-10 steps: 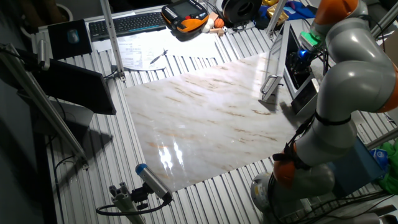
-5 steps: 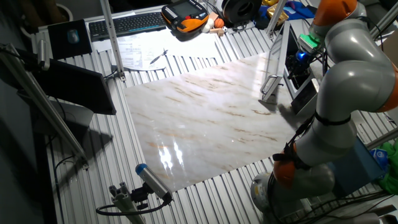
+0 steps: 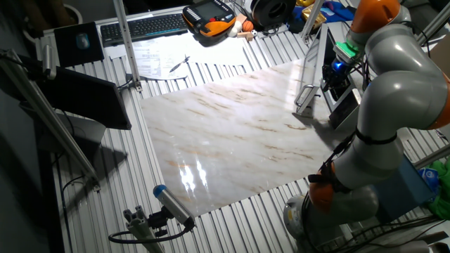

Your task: Open the microwave door

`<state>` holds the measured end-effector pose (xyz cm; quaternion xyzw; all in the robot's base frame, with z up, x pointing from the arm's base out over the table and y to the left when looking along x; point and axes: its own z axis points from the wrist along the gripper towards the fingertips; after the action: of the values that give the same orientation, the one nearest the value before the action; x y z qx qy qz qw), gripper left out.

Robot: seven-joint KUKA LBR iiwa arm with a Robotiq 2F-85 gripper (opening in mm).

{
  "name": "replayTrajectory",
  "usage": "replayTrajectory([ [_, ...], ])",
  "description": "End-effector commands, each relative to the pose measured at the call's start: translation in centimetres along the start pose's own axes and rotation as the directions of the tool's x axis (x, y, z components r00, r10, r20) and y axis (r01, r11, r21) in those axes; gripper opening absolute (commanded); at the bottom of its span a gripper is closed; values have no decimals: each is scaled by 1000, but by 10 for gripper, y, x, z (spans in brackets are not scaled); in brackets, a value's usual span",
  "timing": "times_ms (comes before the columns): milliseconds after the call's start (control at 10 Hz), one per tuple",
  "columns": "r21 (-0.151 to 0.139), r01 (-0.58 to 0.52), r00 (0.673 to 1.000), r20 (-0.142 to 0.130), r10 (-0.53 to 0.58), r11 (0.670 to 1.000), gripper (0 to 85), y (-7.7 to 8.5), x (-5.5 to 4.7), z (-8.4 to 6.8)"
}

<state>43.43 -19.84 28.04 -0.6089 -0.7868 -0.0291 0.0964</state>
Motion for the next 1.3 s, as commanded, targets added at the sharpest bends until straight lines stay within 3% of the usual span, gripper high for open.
replayTrajectory([
  [0,-1,10,1000,3,-10,1000,0,1,-1,0],
  [200,-6,8,1000,-7,-8,1000,0,1,-2,0],
  [400,3,39,999,15,-39,999,0,1,-2,0],
  [600,-9,107,994,13,-107,994,0,1,-2,0],
  [800,-22,218,973,84,-215,976,0,1,-2,0],
  [900,-24,243,966,92,-240,970,0,1,-2,0],
  [1100,-42,268,961,78,-264,962,0,1,-2,0],
  [1200,-34,271,961,71,-268,962,0,1,-2,0],
])
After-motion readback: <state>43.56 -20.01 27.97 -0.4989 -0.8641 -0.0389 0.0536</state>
